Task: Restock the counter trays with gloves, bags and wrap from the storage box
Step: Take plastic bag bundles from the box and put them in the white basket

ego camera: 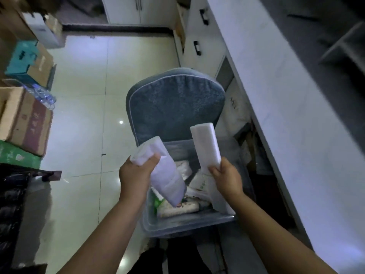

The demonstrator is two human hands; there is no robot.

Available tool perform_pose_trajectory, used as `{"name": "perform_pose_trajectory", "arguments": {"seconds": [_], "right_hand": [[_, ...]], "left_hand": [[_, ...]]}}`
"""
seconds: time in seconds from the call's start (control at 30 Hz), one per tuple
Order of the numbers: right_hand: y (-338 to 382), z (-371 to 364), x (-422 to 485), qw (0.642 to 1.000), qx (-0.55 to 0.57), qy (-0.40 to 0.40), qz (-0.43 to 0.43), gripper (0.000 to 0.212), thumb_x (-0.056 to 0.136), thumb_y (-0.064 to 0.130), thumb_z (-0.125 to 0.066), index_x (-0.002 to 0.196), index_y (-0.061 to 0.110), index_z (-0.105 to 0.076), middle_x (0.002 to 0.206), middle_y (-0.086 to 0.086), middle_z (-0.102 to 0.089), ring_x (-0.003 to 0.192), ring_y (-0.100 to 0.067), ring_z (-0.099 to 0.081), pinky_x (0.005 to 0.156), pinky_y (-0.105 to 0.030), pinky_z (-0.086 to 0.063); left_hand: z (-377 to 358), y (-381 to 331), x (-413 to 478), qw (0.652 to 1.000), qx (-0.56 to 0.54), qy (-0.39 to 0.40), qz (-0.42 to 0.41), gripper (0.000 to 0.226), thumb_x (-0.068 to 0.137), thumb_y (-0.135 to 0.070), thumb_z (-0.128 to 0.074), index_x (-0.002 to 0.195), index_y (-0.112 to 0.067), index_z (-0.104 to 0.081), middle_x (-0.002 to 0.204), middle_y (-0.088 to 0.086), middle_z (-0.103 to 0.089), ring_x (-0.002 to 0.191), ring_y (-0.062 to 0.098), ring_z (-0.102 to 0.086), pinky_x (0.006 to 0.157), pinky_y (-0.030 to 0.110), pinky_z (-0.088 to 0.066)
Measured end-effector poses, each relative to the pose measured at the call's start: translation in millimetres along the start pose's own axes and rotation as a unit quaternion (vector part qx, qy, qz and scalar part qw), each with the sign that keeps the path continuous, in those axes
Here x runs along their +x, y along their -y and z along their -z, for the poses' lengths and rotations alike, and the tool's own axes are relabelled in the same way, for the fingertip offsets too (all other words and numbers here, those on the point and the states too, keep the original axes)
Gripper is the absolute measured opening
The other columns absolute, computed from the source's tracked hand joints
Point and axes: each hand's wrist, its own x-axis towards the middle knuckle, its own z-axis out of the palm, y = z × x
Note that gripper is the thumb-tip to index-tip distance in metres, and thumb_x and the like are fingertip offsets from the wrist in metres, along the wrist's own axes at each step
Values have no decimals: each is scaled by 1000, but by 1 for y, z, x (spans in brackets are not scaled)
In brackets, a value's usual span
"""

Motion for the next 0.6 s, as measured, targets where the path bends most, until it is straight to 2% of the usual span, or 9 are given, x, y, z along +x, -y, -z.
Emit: {"name": "perform_pose_trajectory", "arguments": {"seconds": [0.1, 0.23, 0.3, 0.37, 0.4, 0.47, 0.6], "right_hand": [[6, 25, -36, 997, 31, -56, -30, 21, 85, 35, -58, 93, 17, -53, 89, -3, -65, 79, -22, -62, 67, -41, -54], [5, 54, -87, 987, 62, -138, -46, 16, 85, 39, -58, 91, 26, -51, 86, 9, -60, 74, -6, -58, 54, -25, -45], [4, 68, -107, 983, 81, -154, -55, 18, 85, 39, -58, 92, 23, -52, 88, 7, -60, 76, -11, -59, 58, -30, -50], [-1, 87, -135, 975, 78, -192, -74, 19, 85, 38, -57, 92, 20, -53, 89, 2, -62, 77, -17, -59, 64, -38, -52], [-4, 96, -150, 970, 70, -219, -83, 17, 85, 38, -58, 86, 22, -51, 85, 4, -60, 74, -16, -57, 62, -36, -50], [-13, 116, -179, 954, 54, -276, -107, 23, 84, 38, -59, 74, 24, -45, 75, 6, -56, 67, -14, -53, 55, -31, -45], [-38, 153, -233, 914, 70, -368, -159, 35, 83, 35, -62, 76, 4, -47, 72, -10, -56, 67, -27, -54, 58, -41, -47]], "left_hand": [[4, -23, -19, 998, -27, 56, -26, 44, 69, -38, -77, 101, -21, -53, 101, -2, -59, 82, 15, -58, 61, 20, -42], [-3, -45, -44, 990, -18, 123, -73, 42, 76, -40, -72, 108, -18, -55, 102, -1, -57, 90, 20, -56, 72, 24, -41], [-10, -54, -54, 986, 6, 136, -91, 48, 79, -43, -69, 115, -16, -53, 97, -2, -52, 87, 17, -52, 73, 22, -39], [-21, -62, -72, 979, 10, 173, -108, 39, 78, -42, -70, 105, -21, -53, 89, -6, -52, 74, 12, -51, 58, 14, -35], [-28, -65, -83, 974, 1, 198, -108, 34, 76, -42, -72, 97, -21, -55, 83, -8, -55, 67, 8, -52, 53, 12, -34], [-42, -70, -107, 963, -28, 251, -95, 29, 70, -40, -77, 82, -19, -60, 75, -10, -62, 62, 1, -56, 48, 15, -40], [-73, -75, -162, 937, -29, 336, -90, 32, 62, -45, -80, 72, -18, -64, 71, -6, -68, 56, 4, -64, 44, 18, -45]]}}
